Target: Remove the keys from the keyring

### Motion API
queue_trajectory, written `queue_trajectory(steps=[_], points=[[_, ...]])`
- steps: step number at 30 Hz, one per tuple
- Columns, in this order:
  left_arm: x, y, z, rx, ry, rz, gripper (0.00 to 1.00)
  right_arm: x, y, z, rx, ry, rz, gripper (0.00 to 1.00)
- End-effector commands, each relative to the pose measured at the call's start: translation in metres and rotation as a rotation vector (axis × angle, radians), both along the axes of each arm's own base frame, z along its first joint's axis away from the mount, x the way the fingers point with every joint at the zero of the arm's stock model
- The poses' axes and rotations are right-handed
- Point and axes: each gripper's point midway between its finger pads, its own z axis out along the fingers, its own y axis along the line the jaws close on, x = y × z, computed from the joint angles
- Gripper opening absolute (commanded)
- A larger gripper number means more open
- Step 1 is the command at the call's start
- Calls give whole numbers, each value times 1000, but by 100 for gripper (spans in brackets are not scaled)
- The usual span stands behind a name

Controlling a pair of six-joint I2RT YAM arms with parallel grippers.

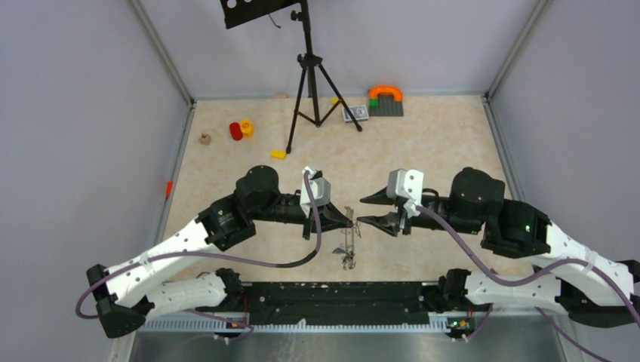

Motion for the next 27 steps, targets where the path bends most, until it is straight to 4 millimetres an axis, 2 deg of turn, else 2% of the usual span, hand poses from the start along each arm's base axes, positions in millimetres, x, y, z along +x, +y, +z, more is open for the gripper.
queue_trajectory(steps=[1,5,7,12,19,27], points=[[1,0,34,-143,-53,23,0,0,-1,9,132,21,-33,39],[1,2,38,-171,-45,40,0,-5,-4,0,235,40,-24,38],[2,2,46,-209,-60,46,0,-6,-4,-3,267,54,-25,38],[1,3,49,-226,-63,45,0,-7,-2,-6,334,90,-25,37],[-3,4,53,-244,-70,27,0,3,2,-9,404,102,-74,36],[-13,11,71,-326,-90,0,0,1,-1,5,526,105,-60,34]])
